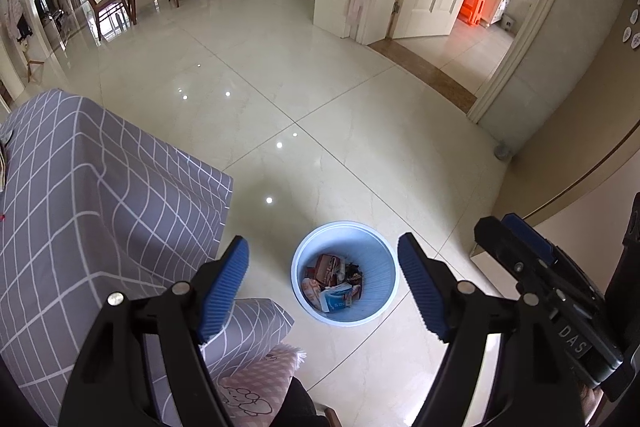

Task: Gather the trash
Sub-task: 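Carry both red packets over the blue bucket and open both grippers, then move both grippers back over the beige paper bag on the table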

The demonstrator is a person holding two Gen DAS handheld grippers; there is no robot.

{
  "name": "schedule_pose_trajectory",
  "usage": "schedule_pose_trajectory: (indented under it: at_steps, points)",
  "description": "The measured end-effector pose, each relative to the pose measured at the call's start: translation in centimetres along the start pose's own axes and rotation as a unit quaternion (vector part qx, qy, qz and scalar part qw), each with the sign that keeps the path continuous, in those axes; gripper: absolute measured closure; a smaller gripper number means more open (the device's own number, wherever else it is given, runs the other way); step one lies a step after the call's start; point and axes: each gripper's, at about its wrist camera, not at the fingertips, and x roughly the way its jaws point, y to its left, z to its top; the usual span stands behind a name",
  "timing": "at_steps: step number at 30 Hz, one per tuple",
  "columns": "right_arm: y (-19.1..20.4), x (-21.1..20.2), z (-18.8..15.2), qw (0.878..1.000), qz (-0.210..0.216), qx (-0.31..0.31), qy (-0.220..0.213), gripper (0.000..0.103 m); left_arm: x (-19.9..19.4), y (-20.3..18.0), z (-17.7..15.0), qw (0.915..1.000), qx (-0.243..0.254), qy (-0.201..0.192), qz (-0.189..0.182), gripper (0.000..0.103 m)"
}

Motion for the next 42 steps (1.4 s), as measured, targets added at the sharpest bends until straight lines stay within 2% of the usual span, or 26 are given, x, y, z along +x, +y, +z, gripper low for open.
schedule_pose_trajectory:
  at_steps: [7,11,16,21,27,32,35,42]
  points:
    - [3.4,-1.1,0.1,0.999,0.022,-0.023,0.001,0.035,-3.0,2.5,-0.7,0.9995,-0.012,-0.029,0.002,0.028]
    - [7.7,-1.4,-0.2,0.997,0.05,-0.053,0.003,0.035,-5.8,5.4,-1.2,0.998,-0.033,-0.052,0.012,0.027]
    - [14.2,-0.7,-1.0,0.991,0.082,-0.102,0.012,0.035,-9.9,11.4,-2.1,0.9932,-0.068,-0.085,0.04,0.026]
    - [21.2,0.9,-2.1,0.981,0.109,-0.157,0.025,0.035,-13.2,18.1,-3.5,0.9848,-0.097,-0.108,0.095,0.025]
    - [30.1,4.2,-3.6,0.963,0.122,-0.238,0.043,0.035,-16.6,27.9,-6.2,0.9673,-0.177,-0.124,0.132,0.024]
    - [37.8,7.5,-5.3,0.94,0.13,-0.313,0.043,0.032,-18.3,34.6,-8.7,0.9496,-0.238,-0.134,0.154,0.024]
    - [41.3,9.5,-6.3,0.927,0.142,-0.343,0.051,0.03,-19.0,37.9,-9.8,0.9393,-0.263,-0.138,0.172,0.024]
    - [48.1,14.7,-8.8,0.895,0.139,-0.42,0.062,0.026,-19.0,43.2,-11.0,0.9265,-0.3,-0.138,0.179,0.024]
